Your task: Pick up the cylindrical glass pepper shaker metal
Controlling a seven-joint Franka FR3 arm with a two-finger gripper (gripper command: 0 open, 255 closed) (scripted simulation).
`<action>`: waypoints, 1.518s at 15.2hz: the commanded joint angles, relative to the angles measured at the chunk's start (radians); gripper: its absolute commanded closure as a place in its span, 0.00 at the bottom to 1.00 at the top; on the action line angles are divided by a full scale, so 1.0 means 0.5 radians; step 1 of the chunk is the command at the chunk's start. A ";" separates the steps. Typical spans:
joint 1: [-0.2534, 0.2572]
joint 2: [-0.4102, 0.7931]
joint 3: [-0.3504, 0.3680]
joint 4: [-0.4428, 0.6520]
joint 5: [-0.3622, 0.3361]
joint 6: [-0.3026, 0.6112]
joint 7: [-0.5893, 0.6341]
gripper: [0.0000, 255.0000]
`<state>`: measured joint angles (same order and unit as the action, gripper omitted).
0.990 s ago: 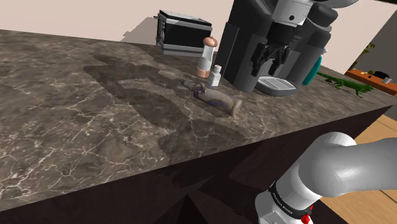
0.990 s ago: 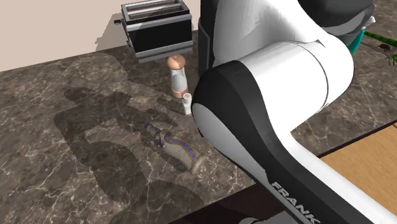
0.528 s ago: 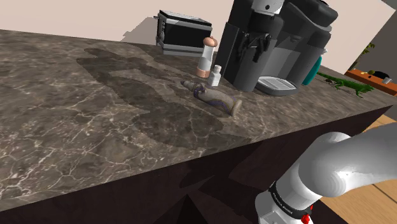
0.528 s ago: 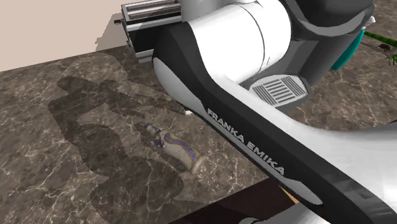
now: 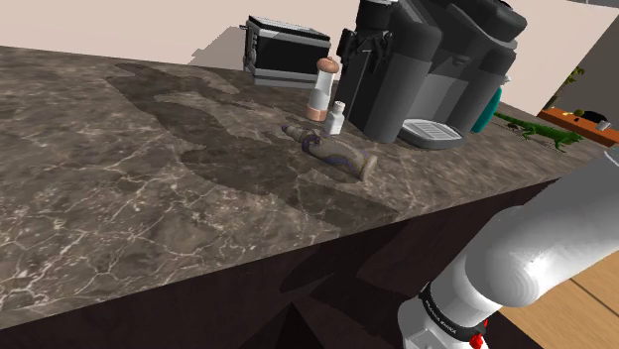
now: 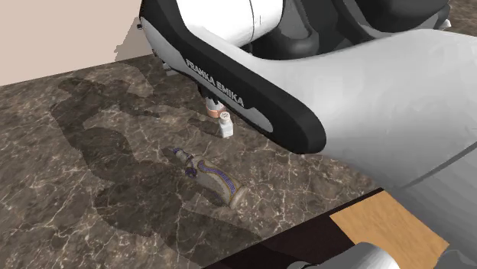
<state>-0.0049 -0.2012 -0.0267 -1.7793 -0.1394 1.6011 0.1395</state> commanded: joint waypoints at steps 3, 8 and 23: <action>0.006 0.315 0.016 0.383 -0.053 -0.040 0.004 0.00; 0.016 0.691 0.025 0.903 -0.114 -0.155 -0.012 0.00; 0.012 0.614 0.023 0.596 -0.115 0.072 0.027 1.00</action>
<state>0.0008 0.1055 -0.0154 -1.4808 -0.1972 1.6372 0.1530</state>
